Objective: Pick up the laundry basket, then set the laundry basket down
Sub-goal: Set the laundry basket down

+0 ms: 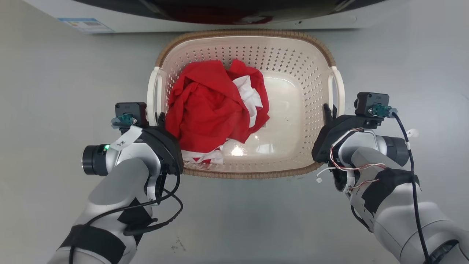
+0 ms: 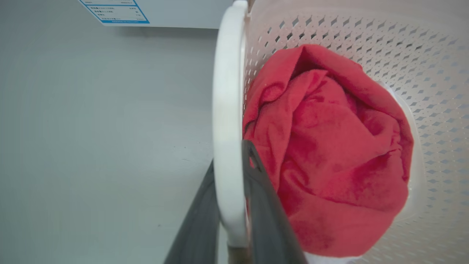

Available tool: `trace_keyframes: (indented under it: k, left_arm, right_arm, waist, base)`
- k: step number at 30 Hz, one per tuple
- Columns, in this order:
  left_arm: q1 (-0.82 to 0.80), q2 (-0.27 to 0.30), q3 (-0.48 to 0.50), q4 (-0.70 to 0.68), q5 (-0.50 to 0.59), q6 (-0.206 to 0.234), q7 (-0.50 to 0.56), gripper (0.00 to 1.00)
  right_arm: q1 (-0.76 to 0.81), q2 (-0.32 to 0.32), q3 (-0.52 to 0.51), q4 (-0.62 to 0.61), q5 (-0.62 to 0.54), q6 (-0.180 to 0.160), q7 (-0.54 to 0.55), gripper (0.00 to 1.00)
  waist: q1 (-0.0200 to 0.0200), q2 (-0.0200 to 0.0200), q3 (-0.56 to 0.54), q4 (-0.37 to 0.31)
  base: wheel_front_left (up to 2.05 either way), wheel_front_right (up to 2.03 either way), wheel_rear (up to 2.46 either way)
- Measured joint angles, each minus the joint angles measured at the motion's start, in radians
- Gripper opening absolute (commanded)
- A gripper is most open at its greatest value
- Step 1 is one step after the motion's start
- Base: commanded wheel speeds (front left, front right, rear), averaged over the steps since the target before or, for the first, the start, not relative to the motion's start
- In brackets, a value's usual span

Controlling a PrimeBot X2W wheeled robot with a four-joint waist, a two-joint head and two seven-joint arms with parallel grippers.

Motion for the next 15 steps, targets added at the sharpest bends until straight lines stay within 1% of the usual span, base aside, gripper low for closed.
trace_keyframes:
  k: [5, 8, 15]
  left_arm:
    - [-0.019, -0.003, 0.001, 0.01, 0.003, -0.001, -0.013, 0.0]
    - [-0.02, -0.005, 0.001, 0.02, 0.003, -0.008, -0.022, 0.0]
    - [-0.027, -0.008, 0.002, 0.034, 0.003, -0.01, -0.04, 0.0]
  right_arm:
    - [-0.02, 0.0, 0.001, 0.008, -0.007, 0.0, -0.01, 0.0]
    - [-0.02, 0.0, 0.005, 0.008, -0.007, 0.0, -0.016, 0.0]
    - [-0.02, 0.001, 0.014, 0.008, -0.007, 0.0, -0.026, 0.0]
  waist:
    - [0.0, 0.0, 0.062, 0.007]
    - [0.0001, 0.0, 0.089, 0.012]
    - [-0.0002, 0.0, 0.104, 0.025]
  base:
    - [0.0, 0.0, 0.0]
    - [0.0, 0.0, 0.0]
    - [0.0, 0.0, 0.0]
